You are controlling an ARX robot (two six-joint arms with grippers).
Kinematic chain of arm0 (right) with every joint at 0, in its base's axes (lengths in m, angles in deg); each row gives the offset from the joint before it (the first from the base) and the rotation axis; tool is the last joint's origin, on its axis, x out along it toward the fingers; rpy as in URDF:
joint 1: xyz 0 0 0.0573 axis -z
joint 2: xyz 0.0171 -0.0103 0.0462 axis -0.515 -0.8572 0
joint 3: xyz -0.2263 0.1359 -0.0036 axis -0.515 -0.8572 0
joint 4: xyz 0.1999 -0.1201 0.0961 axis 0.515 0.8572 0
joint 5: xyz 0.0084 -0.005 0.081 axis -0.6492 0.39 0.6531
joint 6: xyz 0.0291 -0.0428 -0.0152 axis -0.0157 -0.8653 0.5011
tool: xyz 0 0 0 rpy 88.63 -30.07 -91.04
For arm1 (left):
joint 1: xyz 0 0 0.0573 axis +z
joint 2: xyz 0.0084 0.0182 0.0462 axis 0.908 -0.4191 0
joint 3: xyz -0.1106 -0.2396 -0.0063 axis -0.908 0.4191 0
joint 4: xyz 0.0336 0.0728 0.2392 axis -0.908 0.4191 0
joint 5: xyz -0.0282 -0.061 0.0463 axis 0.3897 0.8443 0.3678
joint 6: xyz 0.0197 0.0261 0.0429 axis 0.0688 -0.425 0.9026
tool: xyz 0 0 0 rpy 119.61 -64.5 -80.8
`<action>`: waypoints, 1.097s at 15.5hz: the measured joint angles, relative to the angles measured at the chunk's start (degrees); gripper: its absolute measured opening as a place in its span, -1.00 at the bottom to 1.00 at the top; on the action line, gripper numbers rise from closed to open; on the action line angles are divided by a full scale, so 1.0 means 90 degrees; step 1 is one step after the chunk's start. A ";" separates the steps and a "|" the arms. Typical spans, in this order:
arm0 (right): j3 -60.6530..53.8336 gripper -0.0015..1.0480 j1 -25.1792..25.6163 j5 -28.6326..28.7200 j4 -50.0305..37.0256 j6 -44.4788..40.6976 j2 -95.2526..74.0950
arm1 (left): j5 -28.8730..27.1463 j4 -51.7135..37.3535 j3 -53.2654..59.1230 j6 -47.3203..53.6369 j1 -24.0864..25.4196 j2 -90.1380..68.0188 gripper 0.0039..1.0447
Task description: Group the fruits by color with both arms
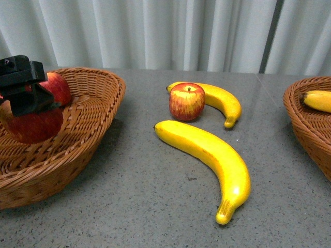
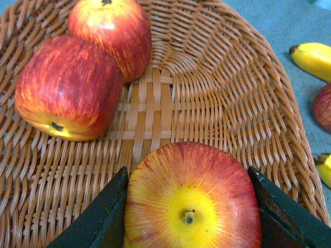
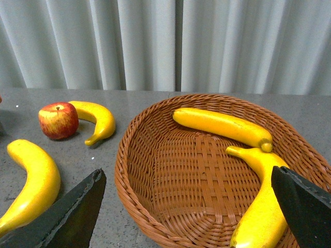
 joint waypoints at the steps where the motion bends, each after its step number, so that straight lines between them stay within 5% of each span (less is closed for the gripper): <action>1: 0.0000 0.87 0.0000 0.0000 0.0000 0.0000 0.0000 | 0.0051 0.0046 0.0032 0.0007 -0.0034 -0.0022 0.12; 7: 0.0000 0.87 0.0000 0.0000 0.0000 0.0000 0.0000 | -0.0061 0.0209 0.0104 0.0321 -0.0294 0.0250 0.92; 9: 0.0000 0.87 0.0000 0.0000 0.0000 0.0000 0.0000 | -0.0046 -0.0187 -0.0891 0.1603 -0.1137 0.0318 0.88; 17: 0.0000 0.87 0.0000 0.0000 0.0000 0.0000 0.0000 | 0.1134 0.0415 -0.3988 0.2764 -0.1525 -0.3162 0.88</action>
